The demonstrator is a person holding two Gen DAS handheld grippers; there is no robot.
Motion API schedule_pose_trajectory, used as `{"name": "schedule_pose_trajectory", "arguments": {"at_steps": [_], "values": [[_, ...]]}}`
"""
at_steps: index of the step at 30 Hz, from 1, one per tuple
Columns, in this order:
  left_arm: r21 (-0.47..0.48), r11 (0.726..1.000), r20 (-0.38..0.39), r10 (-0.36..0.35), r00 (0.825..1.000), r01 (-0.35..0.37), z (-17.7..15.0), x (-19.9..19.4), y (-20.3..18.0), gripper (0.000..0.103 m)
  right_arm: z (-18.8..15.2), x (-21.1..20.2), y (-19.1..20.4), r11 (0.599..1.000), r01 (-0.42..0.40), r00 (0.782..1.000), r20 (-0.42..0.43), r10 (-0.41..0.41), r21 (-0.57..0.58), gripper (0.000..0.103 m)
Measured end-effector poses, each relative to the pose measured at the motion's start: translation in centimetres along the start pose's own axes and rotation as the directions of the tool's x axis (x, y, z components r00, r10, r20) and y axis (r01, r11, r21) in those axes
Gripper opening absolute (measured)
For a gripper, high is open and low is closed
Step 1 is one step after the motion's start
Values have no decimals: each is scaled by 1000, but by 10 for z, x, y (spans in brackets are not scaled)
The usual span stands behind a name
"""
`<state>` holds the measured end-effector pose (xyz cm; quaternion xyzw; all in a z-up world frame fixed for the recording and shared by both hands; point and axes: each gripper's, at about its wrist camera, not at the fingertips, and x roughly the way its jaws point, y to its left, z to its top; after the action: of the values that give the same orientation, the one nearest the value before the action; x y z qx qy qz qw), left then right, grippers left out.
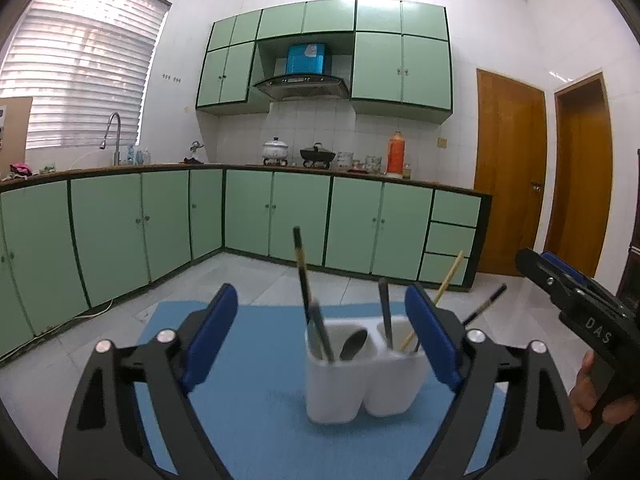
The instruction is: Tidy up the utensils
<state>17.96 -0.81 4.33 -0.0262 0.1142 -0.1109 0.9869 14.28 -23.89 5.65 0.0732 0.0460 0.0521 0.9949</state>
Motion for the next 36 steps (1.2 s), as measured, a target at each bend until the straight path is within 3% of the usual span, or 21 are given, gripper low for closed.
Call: {"name": "schedule_pose_trajectory", "arguments": {"at_steps": [8,18,26,36], "values": [[-28,999,-86,20,996,-23,-30,-22,10,96,-27,-28,-8,999,40,997,-71,-38,25,83],[-16,998,-208,48,977,-52,-65,-43,13,98,-64,-55,-16,996,82,974,-215,-71,42,96],[-38,999,-241,17,970,-27,-83,-70,6,98,-77,-77,-12,993,117,937,-333,-110,2,97],[-24,1000,-254,-6,967,0,-90,-92,-13,98,-81,-104,3,998,62,938,-339,-68,-28,97]]}}
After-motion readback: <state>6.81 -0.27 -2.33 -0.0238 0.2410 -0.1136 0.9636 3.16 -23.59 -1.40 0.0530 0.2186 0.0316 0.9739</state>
